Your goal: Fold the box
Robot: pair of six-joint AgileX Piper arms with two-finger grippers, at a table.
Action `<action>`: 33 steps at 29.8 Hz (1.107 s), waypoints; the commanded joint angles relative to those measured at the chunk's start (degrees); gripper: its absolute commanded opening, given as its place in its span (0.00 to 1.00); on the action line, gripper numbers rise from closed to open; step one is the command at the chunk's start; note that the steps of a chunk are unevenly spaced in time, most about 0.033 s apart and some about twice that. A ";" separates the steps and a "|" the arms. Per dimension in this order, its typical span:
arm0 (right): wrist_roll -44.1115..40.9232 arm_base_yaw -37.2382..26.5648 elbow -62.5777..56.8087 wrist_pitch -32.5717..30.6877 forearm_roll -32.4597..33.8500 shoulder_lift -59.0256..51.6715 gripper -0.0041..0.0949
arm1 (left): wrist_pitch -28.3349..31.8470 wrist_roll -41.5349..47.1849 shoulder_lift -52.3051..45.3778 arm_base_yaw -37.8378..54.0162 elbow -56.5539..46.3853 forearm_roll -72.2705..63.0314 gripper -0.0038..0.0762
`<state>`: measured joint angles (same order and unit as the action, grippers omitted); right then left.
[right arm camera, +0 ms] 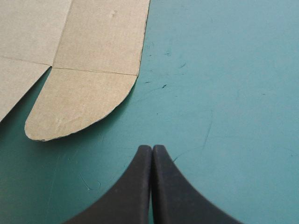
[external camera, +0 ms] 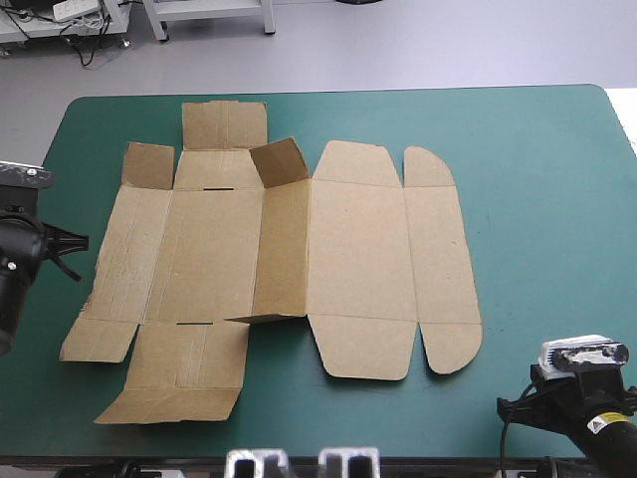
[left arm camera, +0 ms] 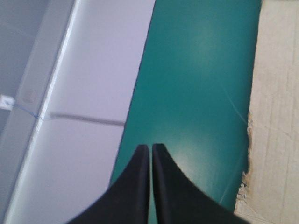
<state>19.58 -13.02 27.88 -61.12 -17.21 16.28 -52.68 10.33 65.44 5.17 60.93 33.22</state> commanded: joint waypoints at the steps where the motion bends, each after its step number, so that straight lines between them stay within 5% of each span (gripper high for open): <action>1: 0.23 0.02 1.16 2.86 -0.80 0.58 0.02 | 0.21 -8.79 4.54 12.02 5.70 -14.25 0.06; 11: 0.23 0.02 1.16 2.86 -0.70 0.58 0.02 | -9.39 -32.22 15.37 39.29 9.76 -60.41 0.06; 24: 0.23 0.02 1.16 2.86 -0.70 0.58 0.02 | -9.98 -36.85 19.81 40.56 10.05 -63.01 0.08; 30: 0.23 0.02 1.16 2.86 -0.70 0.58 0.02 | -12.64 -42.62 20.90 40.56 10.05 -63.01 0.24; 33: 0.23 0.02 1.16 2.86 -0.70 0.58 0.02 | -14.19 -46.05 21.92 40.53 10.05 -63.01 0.42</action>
<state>19.58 -13.02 27.83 -61.12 -17.16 16.28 -65.73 -32.83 88.49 45.74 69.20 -27.13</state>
